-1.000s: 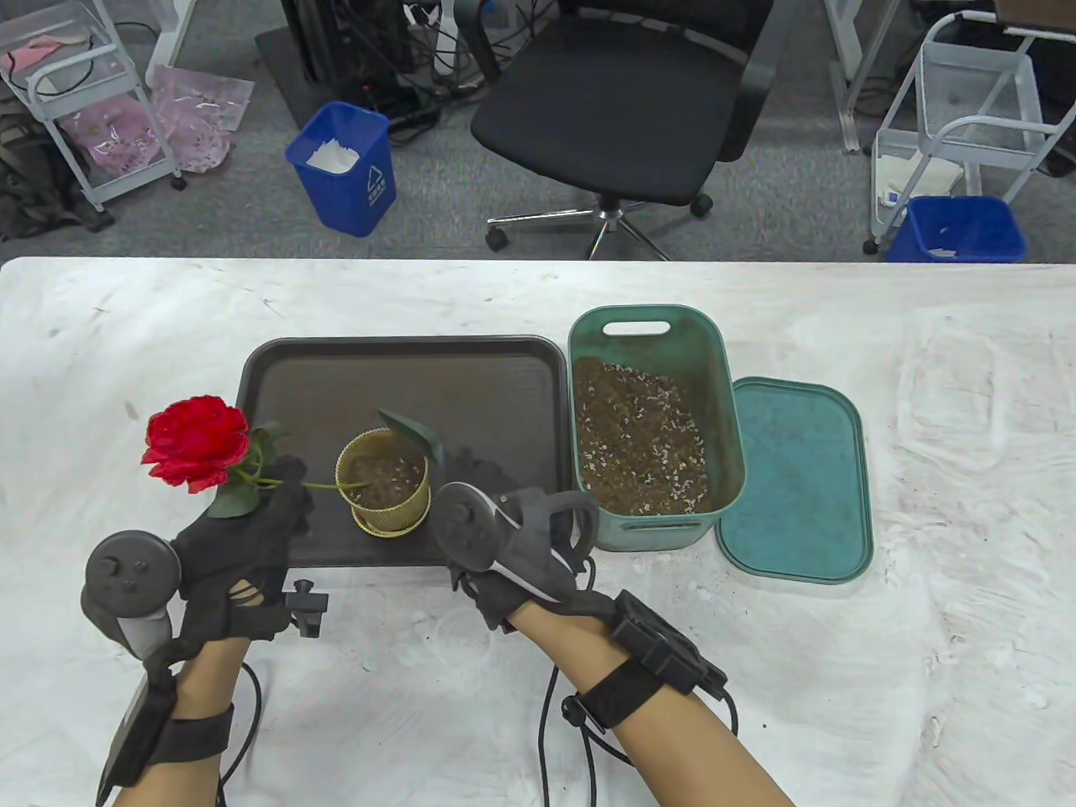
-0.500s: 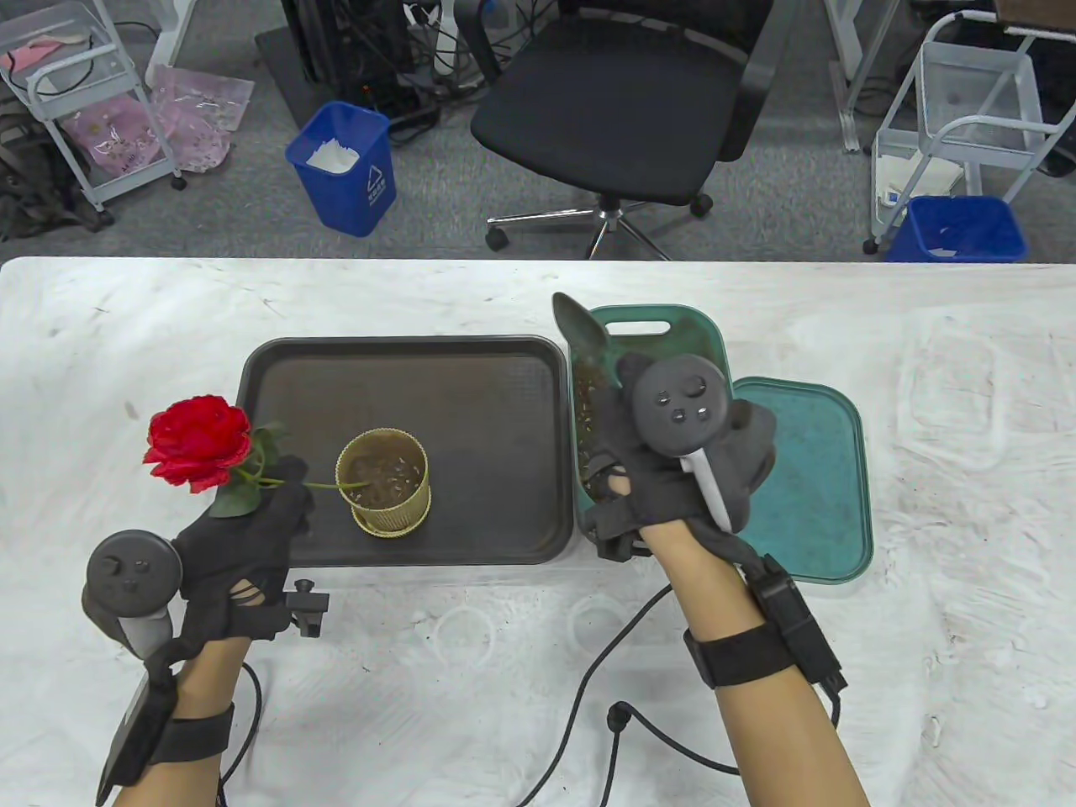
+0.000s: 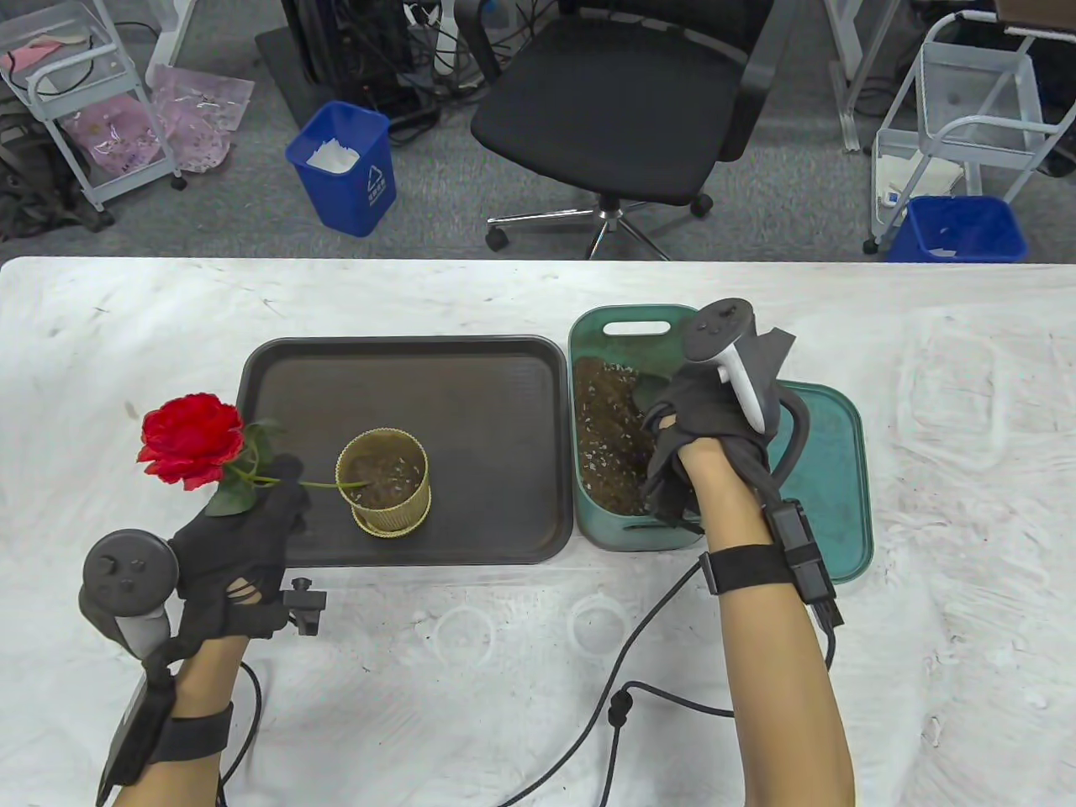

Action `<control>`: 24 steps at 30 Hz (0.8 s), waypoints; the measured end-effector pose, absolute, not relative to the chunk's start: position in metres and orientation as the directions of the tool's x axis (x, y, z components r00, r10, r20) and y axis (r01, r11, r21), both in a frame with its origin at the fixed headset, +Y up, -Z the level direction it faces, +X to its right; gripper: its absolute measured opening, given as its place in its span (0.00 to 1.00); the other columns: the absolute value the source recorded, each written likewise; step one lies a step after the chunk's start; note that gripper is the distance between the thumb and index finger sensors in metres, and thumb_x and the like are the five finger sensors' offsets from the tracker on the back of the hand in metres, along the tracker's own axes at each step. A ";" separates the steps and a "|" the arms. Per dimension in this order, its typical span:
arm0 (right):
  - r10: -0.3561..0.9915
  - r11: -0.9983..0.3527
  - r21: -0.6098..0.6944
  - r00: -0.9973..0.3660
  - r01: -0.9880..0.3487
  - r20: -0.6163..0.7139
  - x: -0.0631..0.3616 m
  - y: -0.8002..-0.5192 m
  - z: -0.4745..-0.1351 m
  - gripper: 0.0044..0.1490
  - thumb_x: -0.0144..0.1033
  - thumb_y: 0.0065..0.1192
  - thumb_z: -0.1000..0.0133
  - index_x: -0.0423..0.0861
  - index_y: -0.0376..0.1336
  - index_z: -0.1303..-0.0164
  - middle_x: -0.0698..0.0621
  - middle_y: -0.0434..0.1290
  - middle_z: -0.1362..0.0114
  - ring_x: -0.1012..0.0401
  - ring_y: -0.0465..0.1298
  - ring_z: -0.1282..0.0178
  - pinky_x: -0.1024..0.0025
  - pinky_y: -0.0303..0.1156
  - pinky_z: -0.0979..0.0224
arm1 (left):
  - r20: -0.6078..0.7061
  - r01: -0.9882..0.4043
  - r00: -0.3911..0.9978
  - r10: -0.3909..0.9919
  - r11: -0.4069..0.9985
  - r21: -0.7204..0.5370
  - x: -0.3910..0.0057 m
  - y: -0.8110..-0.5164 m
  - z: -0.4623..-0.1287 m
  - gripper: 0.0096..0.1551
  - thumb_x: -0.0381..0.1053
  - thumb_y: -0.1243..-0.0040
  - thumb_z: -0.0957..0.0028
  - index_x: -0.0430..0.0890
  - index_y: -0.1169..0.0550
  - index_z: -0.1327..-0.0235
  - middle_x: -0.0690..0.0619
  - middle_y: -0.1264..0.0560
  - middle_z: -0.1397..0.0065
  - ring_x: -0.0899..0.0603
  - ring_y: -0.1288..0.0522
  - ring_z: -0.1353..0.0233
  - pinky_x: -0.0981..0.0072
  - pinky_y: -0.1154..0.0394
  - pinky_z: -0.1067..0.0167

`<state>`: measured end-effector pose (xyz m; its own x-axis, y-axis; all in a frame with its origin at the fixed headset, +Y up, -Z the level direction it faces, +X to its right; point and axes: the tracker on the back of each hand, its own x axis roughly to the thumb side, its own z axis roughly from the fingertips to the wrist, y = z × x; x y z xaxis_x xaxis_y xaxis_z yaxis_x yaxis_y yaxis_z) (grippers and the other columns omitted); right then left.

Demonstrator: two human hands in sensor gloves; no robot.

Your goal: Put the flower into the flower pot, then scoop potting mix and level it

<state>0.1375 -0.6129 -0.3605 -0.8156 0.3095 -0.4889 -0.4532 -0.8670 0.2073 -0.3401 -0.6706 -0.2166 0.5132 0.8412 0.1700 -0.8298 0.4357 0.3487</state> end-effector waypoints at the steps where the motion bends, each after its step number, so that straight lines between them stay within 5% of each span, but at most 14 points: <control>1: 0.304 -0.867 0.210 -0.813 -0.452 -0.497 0.136 -0.617 -0.365 0.34 0.41 0.65 0.51 0.35 0.66 0.40 0.41 0.84 0.54 0.53 0.89 0.72 0.63 0.87 0.74 | 0.169 -0.829 0.514 0.841 0.436 0.350 -0.340 -0.671 -0.216 0.23 0.58 0.29 0.57 0.51 0.12 0.51 0.56 0.11 0.56 0.48 0.09 0.66 0.59 0.14 0.61; 8: 0.305 -0.866 0.205 -0.808 -0.455 -0.505 0.132 -0.634 -0.378 0.33 0.40 0.65 0.52 0.36 0.66 0.39 0.41 0.83 0.52 0.52 0.88 0.71 0.60 0.86 0.72 | 0.172 -0.831 0.513 0.841 0.436 0.346 -0.340 -0.670 -0.217 0.23 0.58 0.29 0.57 0.51 0.12 0.51 0.56 0.11 0.56 0.48 0.09 0.66 0.59 0.14 0.61; 15: 0.401 -0.727 0.315 -0.749 -0.611 -0.527 0.129 -0.651 -0.382 0.34 0.39 0.62 0.52 0.36 0.65 0.38 0.42 0.82 0.52 0.52 0.88 0.69 0.60 0.86 0.70 | 0.175 -0.830 0.515 0.839 0.439 0.344 -0.339 -0.670 -0.218 0.23 0.58 0.29 0.57 0.51 0.12 0.51 0.56 0.11 0.56 0.48 0.09 0.66 0.59 0.14 0.61; 24: 0.556 -0.523 0.278 -0.570 -0.806 -0.605 0.138 -0.654 -0.377 0.34 0.38 0.60 0.52 0.34 0.64 0.38 0.41 0.82 0.51 0.52 0.88 0.69 0.60 0.86 0.70 | 0.181 -0.826 0.525 0.832 0.447 0.343 -0.339 -0.670 -0.217 0.23 0.58 0.29 0.57 0.51 0.12 0.51 0.56 0.11 0.56 0.48 0.09 0.66 0.59 0.14 0.61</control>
